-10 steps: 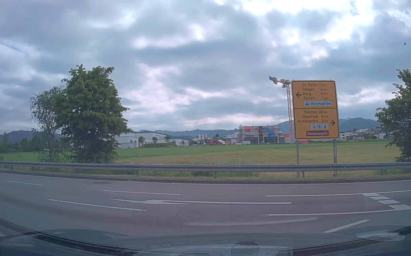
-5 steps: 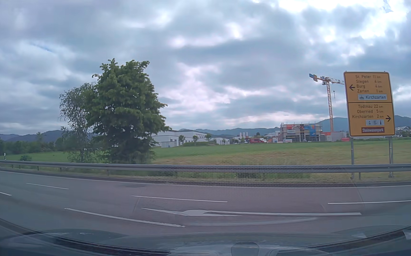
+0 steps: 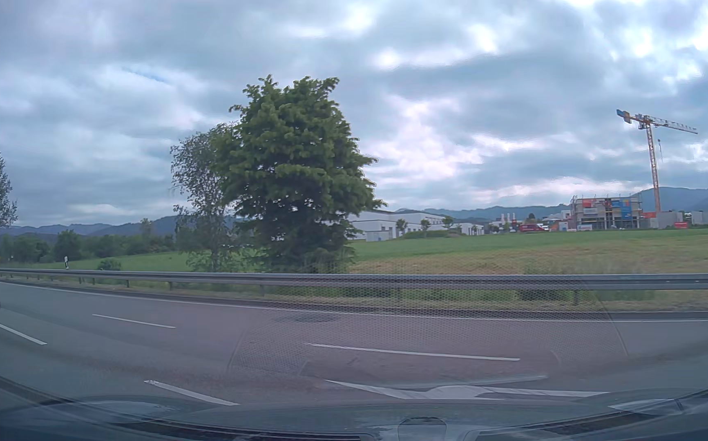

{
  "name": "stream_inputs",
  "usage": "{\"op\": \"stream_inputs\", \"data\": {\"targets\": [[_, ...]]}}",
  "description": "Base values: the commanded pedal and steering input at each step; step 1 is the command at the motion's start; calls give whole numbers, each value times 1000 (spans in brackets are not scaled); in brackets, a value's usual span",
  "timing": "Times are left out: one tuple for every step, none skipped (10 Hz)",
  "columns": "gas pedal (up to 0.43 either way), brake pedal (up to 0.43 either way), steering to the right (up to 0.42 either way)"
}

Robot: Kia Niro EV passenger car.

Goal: Follow the waypoints while adhering to traffic rules and regulations

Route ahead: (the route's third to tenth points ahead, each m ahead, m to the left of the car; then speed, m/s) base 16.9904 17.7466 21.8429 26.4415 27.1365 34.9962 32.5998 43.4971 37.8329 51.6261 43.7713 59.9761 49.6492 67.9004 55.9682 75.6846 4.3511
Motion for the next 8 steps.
{"op": "stream_inputs", "data": {"targets": [[287,0,-387],[287,0,-376],[287,0,-368],[287,0,-361],[287,0,-358],[287,0,-357],[287,0,-352],[287,0,-344]]}}
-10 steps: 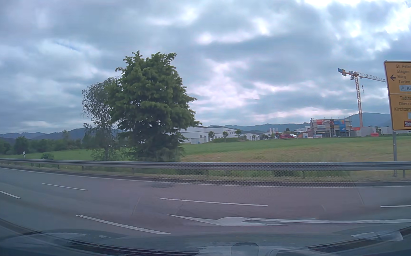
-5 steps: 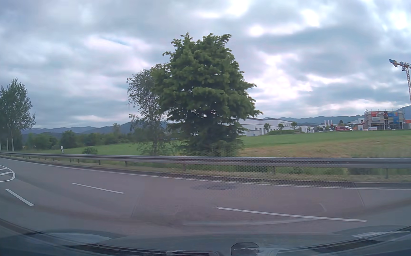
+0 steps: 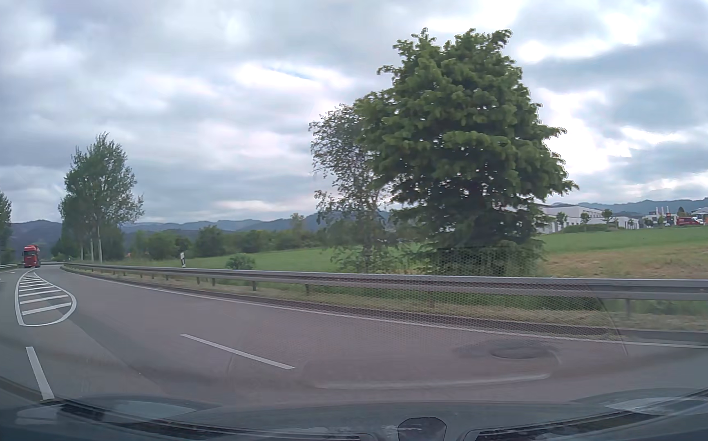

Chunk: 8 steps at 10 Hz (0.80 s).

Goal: Follow the waypoints while adhering to traffic rules and regulations

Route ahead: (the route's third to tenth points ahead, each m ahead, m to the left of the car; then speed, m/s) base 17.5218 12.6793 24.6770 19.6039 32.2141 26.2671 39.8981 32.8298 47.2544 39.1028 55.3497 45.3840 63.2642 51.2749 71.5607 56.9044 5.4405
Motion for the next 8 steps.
{"op": "stream_inputs", "data": {"targets": [[287,0,-334],[287,0,-322],[287,0,-307],[287,0,-296],[287,0,-289],[287,0,-281],[287,0,-274],[287,0,-266]]}}
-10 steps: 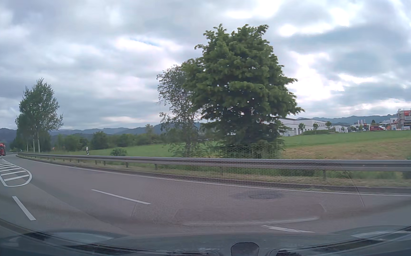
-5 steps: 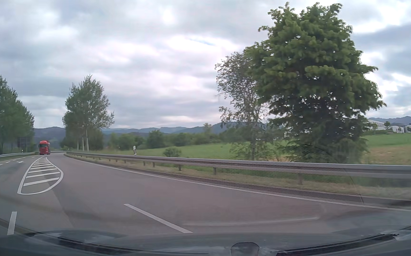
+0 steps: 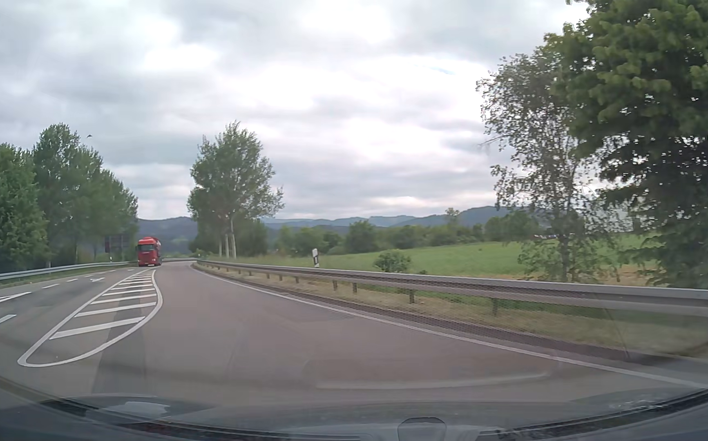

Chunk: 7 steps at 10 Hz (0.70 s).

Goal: Follow the waypoints while adhering to traffic rules and regulations

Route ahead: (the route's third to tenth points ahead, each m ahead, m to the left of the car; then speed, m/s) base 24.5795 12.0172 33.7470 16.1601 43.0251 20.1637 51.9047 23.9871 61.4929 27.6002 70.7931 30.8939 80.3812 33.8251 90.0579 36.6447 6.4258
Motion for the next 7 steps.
{"op": "stream_inputs", "data": {"targets": [[287,0,-252],[287,0,-228],[287,0,-206],[287,0,-193],[287,0,-186],[287,0,-179],[287,0,-170]]}}
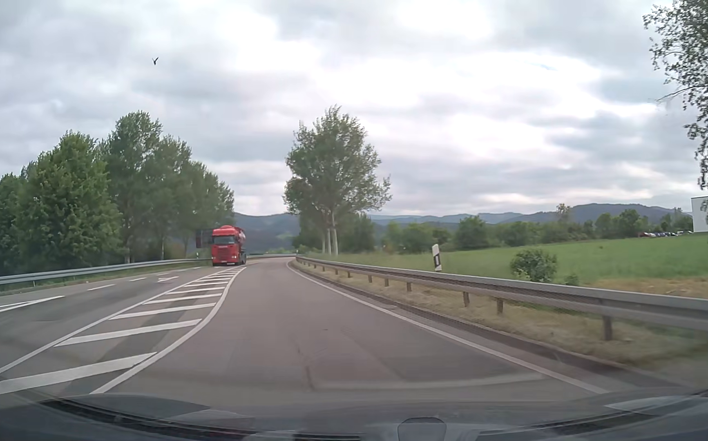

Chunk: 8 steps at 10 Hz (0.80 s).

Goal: Follow the waypoints while adhering to traffic rules and regulations

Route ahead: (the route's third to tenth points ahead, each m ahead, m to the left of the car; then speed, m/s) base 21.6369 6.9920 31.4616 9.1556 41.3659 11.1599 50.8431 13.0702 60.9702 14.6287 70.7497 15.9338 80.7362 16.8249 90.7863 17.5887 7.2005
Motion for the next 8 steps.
{"op": "stream_inputs", "data": {"targets": [[319,0,-157],[350,0,-143],[358,0,-131],[370,0,-119],[370,0,-115],[378,0,-108],[390,0,-101],[409,0,-92]]}}
